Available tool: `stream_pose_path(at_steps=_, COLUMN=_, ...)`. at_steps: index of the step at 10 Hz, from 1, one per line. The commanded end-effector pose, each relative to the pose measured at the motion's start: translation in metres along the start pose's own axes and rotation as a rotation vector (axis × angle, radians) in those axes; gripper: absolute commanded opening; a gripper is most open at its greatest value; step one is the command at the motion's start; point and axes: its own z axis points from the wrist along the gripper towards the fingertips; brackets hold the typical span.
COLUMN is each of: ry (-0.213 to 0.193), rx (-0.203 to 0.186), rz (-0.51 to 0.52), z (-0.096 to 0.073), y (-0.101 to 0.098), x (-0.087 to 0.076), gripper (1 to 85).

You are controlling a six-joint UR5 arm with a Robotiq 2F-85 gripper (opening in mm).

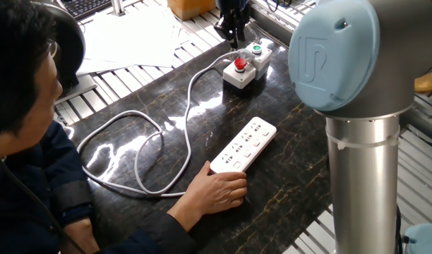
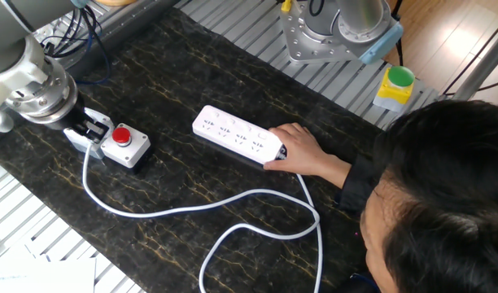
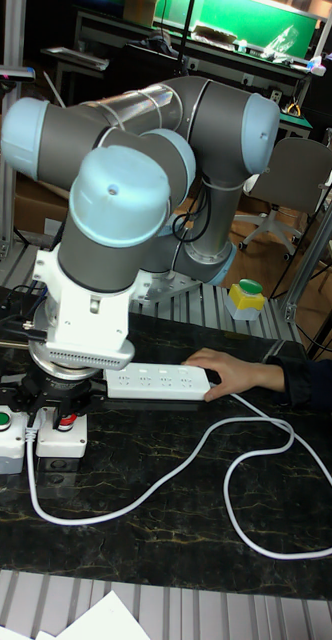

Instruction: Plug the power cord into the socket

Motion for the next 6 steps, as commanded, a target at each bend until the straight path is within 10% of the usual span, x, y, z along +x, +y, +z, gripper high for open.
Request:
stream_pose_path(at_steps=1, ry=0.004, rx=-0.005, rz=0.016, z=0.007, y=-0.004, x=0.005, gripper=34.0)
stream_pose_path(at_steps=3, ry=0.010, rx=0.012, rz=0.015, z=0.006, y=-0.007, x=0.005, gripper=33.0)
stream_pose_path(at_steps=6, ry=0.031, rx=0.012, rz=0.059, z=-0.004, y=-0.002, x=0.005, gripper=8.0)
